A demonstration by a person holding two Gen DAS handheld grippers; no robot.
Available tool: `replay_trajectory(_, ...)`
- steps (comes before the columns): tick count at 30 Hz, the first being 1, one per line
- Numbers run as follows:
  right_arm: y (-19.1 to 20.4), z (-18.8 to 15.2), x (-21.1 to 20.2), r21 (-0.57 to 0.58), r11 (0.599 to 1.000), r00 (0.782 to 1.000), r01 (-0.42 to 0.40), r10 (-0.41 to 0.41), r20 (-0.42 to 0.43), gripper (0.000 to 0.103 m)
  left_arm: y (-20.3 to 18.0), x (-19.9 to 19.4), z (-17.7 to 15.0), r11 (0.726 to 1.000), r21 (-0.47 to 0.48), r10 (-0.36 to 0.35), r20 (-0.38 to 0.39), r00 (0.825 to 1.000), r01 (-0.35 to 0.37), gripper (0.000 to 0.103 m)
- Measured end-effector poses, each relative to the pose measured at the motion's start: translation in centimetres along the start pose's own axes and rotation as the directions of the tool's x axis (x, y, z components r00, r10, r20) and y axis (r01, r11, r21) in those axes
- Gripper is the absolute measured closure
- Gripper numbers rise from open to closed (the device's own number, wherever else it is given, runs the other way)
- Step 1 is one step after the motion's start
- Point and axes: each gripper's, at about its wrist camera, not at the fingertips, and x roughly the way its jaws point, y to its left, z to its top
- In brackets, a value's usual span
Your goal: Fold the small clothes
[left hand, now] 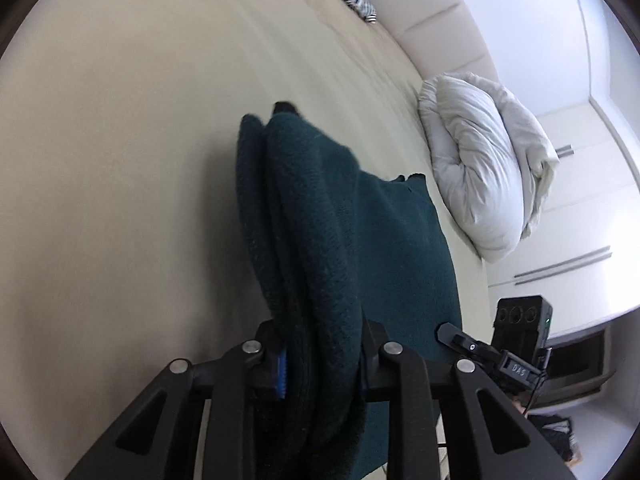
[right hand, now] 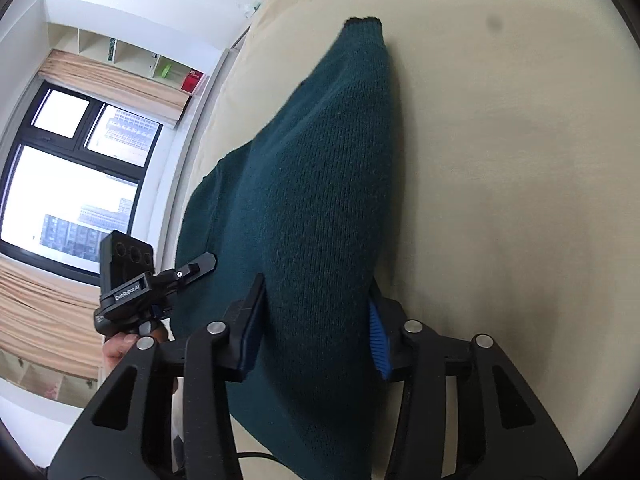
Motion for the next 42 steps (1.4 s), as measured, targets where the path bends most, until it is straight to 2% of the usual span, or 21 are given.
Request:
replay_trajectory(5, 1.9, -4.9, -4.5, -0.052, 0.999, 1.0, -0.012, 0.013, 0.022, 0.065, -2.6, -2.9, -5.3, 0.997, 0.073, 0.014, -0.007, 1.0, -0.013, 0.077)
replay_trajectory(13, 1.7, -16.9, -10.4, -0.059, 0.998, 0.999, -0.035, 0.037, 0.02, 0.065, -4.3, -5.4, -15.6, 0.991, 0.137, 0.01, -0.045, 0.999, -0.003, 0.077)
replay_trajectory(17, 1.1, -22.0, -11.8, -0.029, 0.998, 0.998, -0.055, 0.056, 0.016, 0.065, -3.5, -5.0, -18.6, 0.994, 0.111, 0.007, -0.073, 0.997, 0.001, 0.077)
replay_trajectory(21, 0.4, -25.4, -11.3, -0.005, 1.0, 1.0, -0.025, 0.025, 0.005, 0.065, -1.9, -3.5, -20.2, 0.994, 0.099, 0.062, -0.089, 0.994, -0.054, 0.076)
replay_trajectory(23, -0.3, -26.6, -10.7, -0.001, 1.0, 1.0, 0.005, -0.005, 0.007, 0.065, -0.5, -3.0, -20.6, 0.998, 0.058, 0.03, -0.085, 0.996, -0.025, 0.074)
replay_trajectory(26, -2.5, -27.8, -10.1, 0.088, 0.994, 0.998, -0.059, 0.056, 0.027, 0.064, 0.9, -3.3, -20.8, 1.0, 0.007, -0.023, -0.08, 0.997, 0.023, 0.074)
replay_trajectory(30, -4.2, -28.8, -9.6, 0.14, 0.984, 0.993, -0.111, 0.104, 0.06, 0.062, 1.1, -3.2, -21.3, 1.0, 0.024, -0.017, -0.071, 0.997, 0.019, 0.072)
replay_trajectory(36, -4.1, -30.8, -9.3, 0.147, 0.984, 0.992, -0.102, 0.089, 0.094, 0.061, 1.5, -3.0, -21.2, 0.999, 0.002, -0.048, -0.067, 0.997, 0.048, 0.072)
replay_trajectory(38, -3.5, -30.9, -8.7, 0.145, 0.984, 0.991, -0.104, 0.09, 0.104, 0.061, 1.5, -3.1, -21.4, 0.999, 0.004, -0.047, -0.065, 0.997, 0.047, 0.072)
replay_trajectory(40, -3.8, -28.4, -9.0, 0.148, 0.983, 0.99, -0.11, 0.095, 0.105, 0.061, 1.4, -2.8, -21.0, 0.999, 0.002, -0.047, -0.063, 0.997, 0.048, 0.072)
replay_trajectory(42, -4.7, -27.8, -9.6, 0.151, 0.982, 0.99, -0.115, 0.1, 0.102, 0.061, 1.5, -2.9, -21.1, 0.999, -0.002, -0.051, -0.062, 0.997, 0.051, 0.072)
